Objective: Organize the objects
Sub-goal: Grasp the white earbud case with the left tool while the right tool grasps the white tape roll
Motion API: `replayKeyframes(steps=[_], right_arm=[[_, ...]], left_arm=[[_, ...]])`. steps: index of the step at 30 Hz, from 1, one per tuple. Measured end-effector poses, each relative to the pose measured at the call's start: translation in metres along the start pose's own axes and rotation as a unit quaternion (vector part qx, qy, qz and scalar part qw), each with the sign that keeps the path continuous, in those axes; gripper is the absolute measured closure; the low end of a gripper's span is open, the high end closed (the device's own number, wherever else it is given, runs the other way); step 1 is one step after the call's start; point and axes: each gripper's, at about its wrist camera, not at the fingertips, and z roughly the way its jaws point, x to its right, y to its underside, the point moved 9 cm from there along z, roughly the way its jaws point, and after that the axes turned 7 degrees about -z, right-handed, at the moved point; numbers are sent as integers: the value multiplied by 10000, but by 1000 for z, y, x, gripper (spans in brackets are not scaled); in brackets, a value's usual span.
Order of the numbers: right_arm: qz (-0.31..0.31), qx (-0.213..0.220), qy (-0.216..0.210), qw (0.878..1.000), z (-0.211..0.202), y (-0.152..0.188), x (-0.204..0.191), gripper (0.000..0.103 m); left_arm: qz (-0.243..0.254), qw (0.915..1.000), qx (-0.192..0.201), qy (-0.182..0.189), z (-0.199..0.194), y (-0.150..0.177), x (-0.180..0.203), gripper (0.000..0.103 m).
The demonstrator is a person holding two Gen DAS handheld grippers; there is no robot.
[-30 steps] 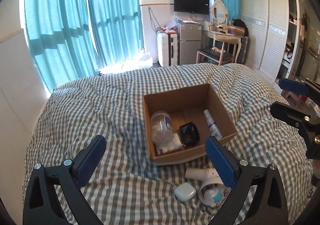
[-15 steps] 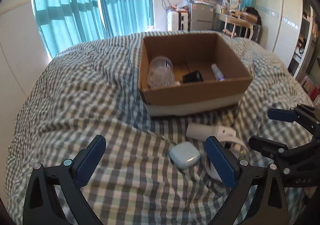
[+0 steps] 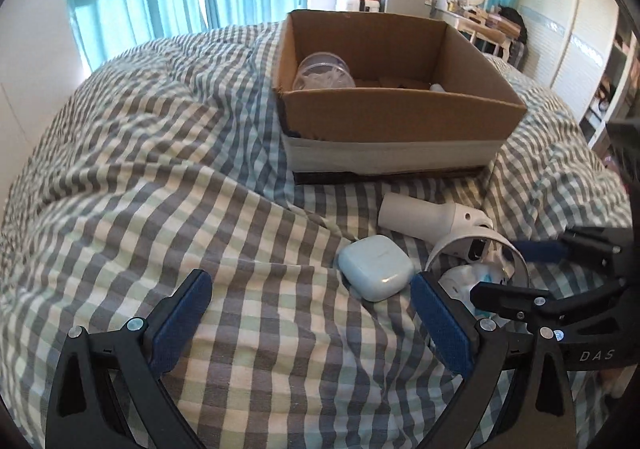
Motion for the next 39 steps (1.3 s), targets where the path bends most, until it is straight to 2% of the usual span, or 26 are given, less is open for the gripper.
replayKeyframes(steps=[4, 11, 18, 24, 28, 31, 34, 36, 39], right_arm=[[-132, 123, 66, 9998, -10, -2, -8, 74], [-169, 407, 104, 9990, -36, -11, -17, 75], [-145, 957, 165, 9952, -80, -28, -13, 75], [-52, 1223, 878, 9886, -107, -38, 24, 75], [-22, 1223, 1427, 9822, -108, -35, 50, 75], [96, 1162, 1454, 9825, -102, -31, 64, 75], [211, 1142, 1285, 9849, -94, -27, 71, 75], [252, 1137, 1204, 9859, -90, -26, 74, 75], [332, 1104, 1115, 9870, -84, -21, 75, 75]], left_arm=[[-146, 9998, 13, 125, -3, 0, -3, 1], [-134, 9999, 1, 103, -3, 1, -4, 1], [-4, 10000, -79, -35, 1, 3, -2, 1], [500, 9978, -365, -218, 18, 5, 17, 1], [716, 9959, -543, -102, 33, 4, 34, 1], [732, 9953, -627, -63, 45, 3, 40, 1], [714, 9941, -809, 63, 59, 5, 45, 10], [673, 9928, -987, 81, 69, 9, 44, 25], [742, 9914, -1073, 100, 77, 13, 46, 27]])
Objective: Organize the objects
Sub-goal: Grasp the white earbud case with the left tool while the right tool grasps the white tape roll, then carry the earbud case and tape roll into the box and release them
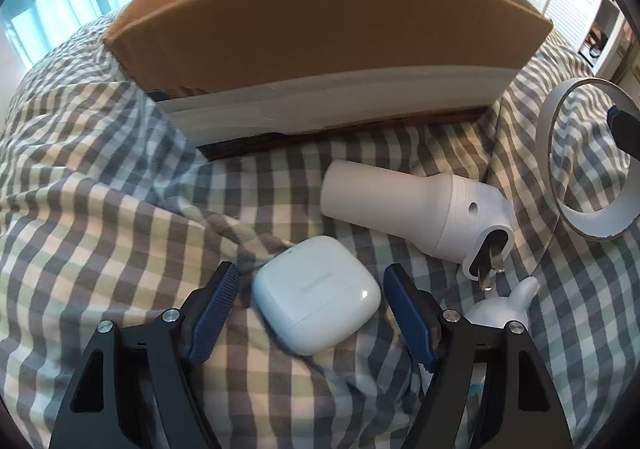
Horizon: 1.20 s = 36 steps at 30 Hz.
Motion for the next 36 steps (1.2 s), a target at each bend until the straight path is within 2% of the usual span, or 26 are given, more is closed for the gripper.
replayKeyframes(steps=[2, 3, 4, 10, 24, 31, 36], right_arm=[[39, -25, -37, 10000, 0, 2, 3, 75], [49, -30, -56, 10000, 1, 1, 2, 75], [44, -24, -65, 10000, 1, 1, 2, 75], [-32, 52, 32, 10000, -4, 1, -3, 75], [-286, 311, 215, 9989, -45, -1, -25, 75], [-486, 267, 256, 9981, -54, -15, -34, 75], [-571, 408, 331, 9970, -66, -42, -40, 75]], left_arm=[[-13, 10000, -8, 34, 1, 0, 0, 33], [-22, 10000, -15, 64, 1, 1, 1, 43], [-42, 10000, -5, 66, 0, 1, 0, 44], [-109, 9999, 49, 34, -14, 8, 0, 44], [-291, 9973, 651, 179, -84, 8, -3, 44], [-389, 9911, 1249, 237, -128, -22, -13, 44], [-390, 9863, 1573, 304, -152, -55, -16, 44]])
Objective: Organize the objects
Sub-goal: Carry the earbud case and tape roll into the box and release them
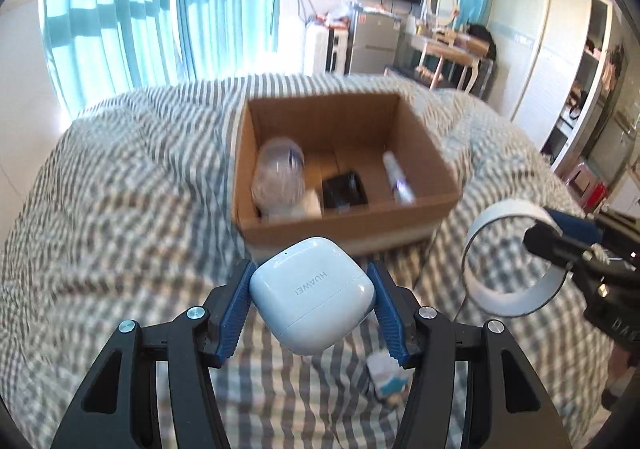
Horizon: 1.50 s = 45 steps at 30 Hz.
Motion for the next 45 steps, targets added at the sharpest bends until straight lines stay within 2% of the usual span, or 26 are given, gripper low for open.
replayKeyframes(steps=[6, 12, 17, 22, 27, 30, 36, 41, 45], right_arm=[[-122, 221, 108, 9996, -3, -43, 4, 75], [-303, 509, 242, 9980, 5, -97, 5, 75], [-318, 593, 391, 9970, 31, -129, 12, 75], [-240, 493, 396, 9977, 70, -144, 21, 75], [-200, 374, 423, 9982, 114, -151, 33, 75], [-292, 290, 482, 9980, 135, -150, 37, 75], [-282, 59, 327, 9991, 171, -129, 41, 75], [-295, -99, 300, 9991, 185, -118, 42, 75], [-132, -59, 270, 9995, 182, -113, 48, 75]], left_arm=[[-21, 9989, 459, 42, -15, -55, -2, 44], [-52, 9977, 672, 83, -9, -104, -4, 44], [8, 9977, 669, 66, 13, -134, -10, 44], [84, 9984, 552, 25, 46, -151, -13, 44], [335, 9986, 406, 31, 86, -152, -3, 44], [340, 9987, 305, 223, 107, -146, 0, 44], [373, 9985, 26, 399, 145, -129, -3, 44], [492, 9976, -225, 438, 164, -112, 5, 44], [762, 9965, -159, 292, 165, -106, 10, 44]])
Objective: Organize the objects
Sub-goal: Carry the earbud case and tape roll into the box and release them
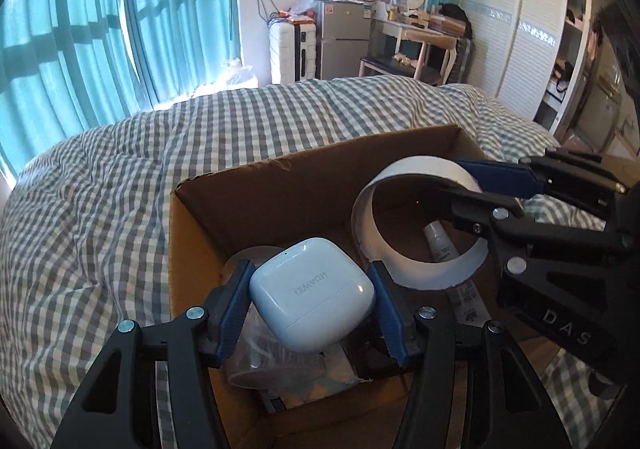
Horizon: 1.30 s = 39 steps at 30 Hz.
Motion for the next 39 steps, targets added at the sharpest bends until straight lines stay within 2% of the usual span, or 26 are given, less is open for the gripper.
replayKeyframes(steps=[3, 5, 7, 8, 9, 15, 19, 23, 27, 31, 34, 39], right_arm=[[165, 63, -23, 9998, -6, 0, 7, 75], [277, 99, -47, 9996, -12, 0, 10, 71], [373, 162, -21, 9992, -20, 0, 14, 52], [419, 198, 0, 9989, -24, 0, 16, 49], [473, 251, 14, 9986, -30, -1, 19, 47], [647, 522, -69, 9965, -74, -8, 23, 40], [494, 704, 51, 9963, -113, -11, 19, 33], [310, 805, 152, 9962, -156, -10, 9, 31], [79, 787, 229, 9966, -189, -4, -4, 30], [-84, 862, 226, 9960, -216, 7, -19, 27], [-136, 884, 188, 9958, -228, 21, -32, 23], [-137, 640, 9, 9979, -217, 60, -54, 20]], left_arm=[[68, 10000, 23, -32, -4, 3, 5, 43], [110, 9999, 47, -52, -8, 4, 7, 41], [141, 9998, 136, -54, -15, 3, 9, 29], [148, 9997, 203, -67, -22, 1, 11, 21], [154, 9995, 261, -75, -26, 0, 11, 18], [140, 9985, 471, -257, -64, -4, 14, 11], [32, 9972, 631, -388, -99, -6, 12, 7], [-40, 9957, 754, -530, -139, -2, 14, 3], [-33, 9964, 670, -525, -169, 6, 16, 1], [-87, 9959, 672, -594, -196, 21, 13, 0], [-114, 9950, 655, -743, -207, 44, 9, 0], [-179, 9928, 526, -1066, -196, 88, 2, 0]])
